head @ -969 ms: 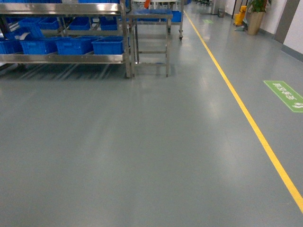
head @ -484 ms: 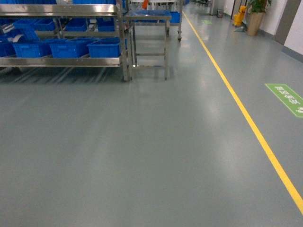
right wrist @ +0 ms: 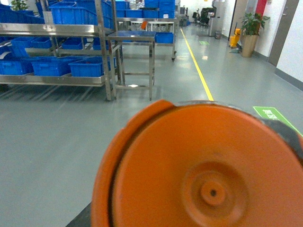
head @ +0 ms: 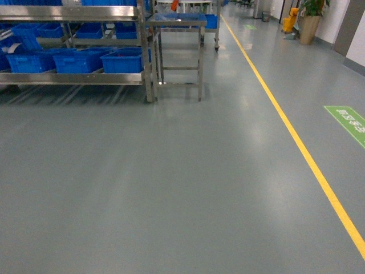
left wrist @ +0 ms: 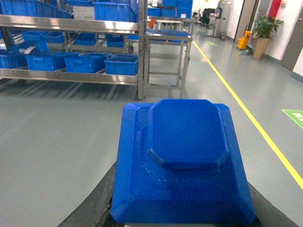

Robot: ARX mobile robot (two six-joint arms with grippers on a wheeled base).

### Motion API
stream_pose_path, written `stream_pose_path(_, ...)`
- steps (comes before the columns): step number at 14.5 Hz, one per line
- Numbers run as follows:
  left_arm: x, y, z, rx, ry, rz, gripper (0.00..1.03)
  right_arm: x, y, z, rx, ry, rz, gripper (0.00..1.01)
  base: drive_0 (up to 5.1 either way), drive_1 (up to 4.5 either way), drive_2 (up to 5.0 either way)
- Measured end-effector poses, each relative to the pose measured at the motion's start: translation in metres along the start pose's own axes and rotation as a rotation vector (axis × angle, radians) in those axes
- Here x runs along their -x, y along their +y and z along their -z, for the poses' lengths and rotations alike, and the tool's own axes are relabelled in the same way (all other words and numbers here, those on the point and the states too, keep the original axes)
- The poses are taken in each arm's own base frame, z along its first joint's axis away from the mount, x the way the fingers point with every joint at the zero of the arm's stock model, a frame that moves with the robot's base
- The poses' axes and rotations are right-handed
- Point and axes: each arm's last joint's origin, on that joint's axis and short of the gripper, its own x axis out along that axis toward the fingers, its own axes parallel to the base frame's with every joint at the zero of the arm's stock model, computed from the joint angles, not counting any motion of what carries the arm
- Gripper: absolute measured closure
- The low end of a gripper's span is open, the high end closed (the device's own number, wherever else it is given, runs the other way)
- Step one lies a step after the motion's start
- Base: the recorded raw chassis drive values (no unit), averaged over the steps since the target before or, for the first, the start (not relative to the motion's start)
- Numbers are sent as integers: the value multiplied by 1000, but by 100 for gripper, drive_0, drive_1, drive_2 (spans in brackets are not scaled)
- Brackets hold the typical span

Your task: Sort blue parts and orange caps into right shelf containers

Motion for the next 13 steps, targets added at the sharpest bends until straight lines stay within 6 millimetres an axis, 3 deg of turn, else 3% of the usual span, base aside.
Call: stream_pose_path(13, 0, 0, 0, 0, 1, 1, 62, 0, 0, 0, 0, 2, 0, 57, 0, 409, -410)
